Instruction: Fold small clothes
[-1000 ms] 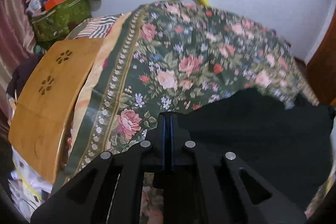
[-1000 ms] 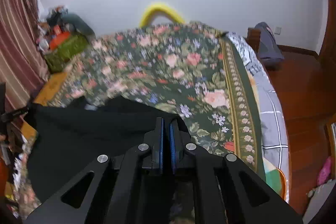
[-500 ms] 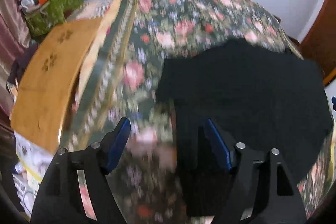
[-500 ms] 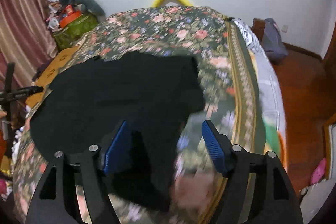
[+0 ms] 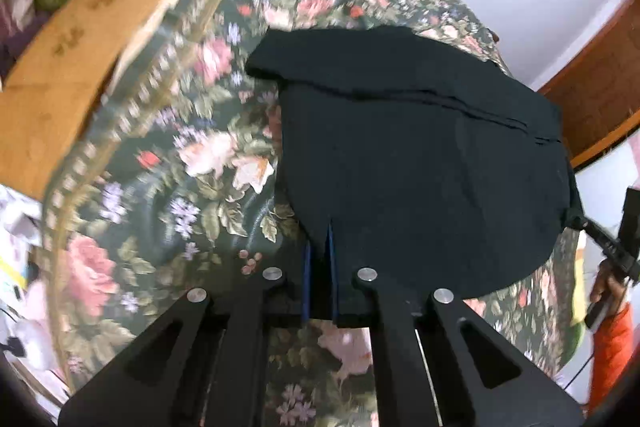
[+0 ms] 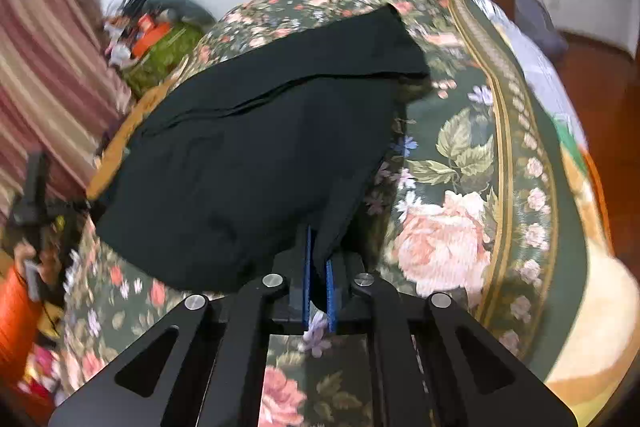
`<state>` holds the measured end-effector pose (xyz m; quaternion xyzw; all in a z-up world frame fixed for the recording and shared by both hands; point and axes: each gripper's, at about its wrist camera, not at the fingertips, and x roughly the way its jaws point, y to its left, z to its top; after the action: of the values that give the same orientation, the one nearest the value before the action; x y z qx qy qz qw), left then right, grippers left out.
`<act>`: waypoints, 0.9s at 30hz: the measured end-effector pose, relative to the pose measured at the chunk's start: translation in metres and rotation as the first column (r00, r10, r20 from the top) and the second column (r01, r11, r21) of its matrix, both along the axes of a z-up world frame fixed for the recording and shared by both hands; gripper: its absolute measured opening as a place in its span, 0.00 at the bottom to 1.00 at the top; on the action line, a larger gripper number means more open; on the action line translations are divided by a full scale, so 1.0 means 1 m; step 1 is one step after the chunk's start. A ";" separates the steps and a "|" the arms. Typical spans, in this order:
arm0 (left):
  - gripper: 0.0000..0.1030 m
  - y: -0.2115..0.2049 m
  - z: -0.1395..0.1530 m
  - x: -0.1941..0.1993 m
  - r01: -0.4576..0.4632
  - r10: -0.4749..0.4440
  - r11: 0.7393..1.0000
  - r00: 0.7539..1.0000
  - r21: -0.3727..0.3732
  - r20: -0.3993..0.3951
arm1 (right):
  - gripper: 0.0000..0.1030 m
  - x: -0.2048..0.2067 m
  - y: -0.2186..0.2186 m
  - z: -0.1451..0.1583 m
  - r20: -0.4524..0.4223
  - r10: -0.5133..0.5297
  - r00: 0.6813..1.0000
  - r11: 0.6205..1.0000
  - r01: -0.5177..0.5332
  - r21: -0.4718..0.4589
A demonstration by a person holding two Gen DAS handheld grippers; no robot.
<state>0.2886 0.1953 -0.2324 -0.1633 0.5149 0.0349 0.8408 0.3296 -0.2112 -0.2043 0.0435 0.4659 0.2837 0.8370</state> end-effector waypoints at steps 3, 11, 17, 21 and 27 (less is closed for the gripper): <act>0.06 -0.002 0.011 -0.015 -0.007 0.007 1.000 1.000 0.000 0.016 | 0.03 -0.013 -0.011 0.014 0.042 -0.006 0.999 1.000 0.005 0.007; 0.06 -0.013 0.034 -0.078 0.027 -0.027 1.000 0.999 -0.008 0.046 | 0.03 -0.055 -0.033 0.023 0.031 -0.018 0.999 1.000 0.017 0.023; 0.08 -0.028 0.014 -0.115 0.045 -0.043 0.997 0.999 0.056 -0.029 | 0.03 -0.086 -0.038 0.003 -0.022 0.012 1.000 0.998 -0.014 -0.058; 0.15 -0.033 0.013 -0.120 0.031 -0.025 0.984 0.999 0.178 -0.037 | 0.03 -0.089 -0.044 0.010 -0.006 0.007 1.000 0.995 -0.008 -0.098; 0.44 -0.031 0.041 -0.108 0.019 -0.026 0.959 0.999 0.282 0.023 | 0.19 -0.082 -0.045 0.040 0.092 -0.018 0.996 0.996 0.025 -0.080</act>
<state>0.1808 0.1643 -0.1912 -0.0366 0.4951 0.0960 0.8627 0.2481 -0.2558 -0.1643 0.0018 0.4380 0.2572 0.8614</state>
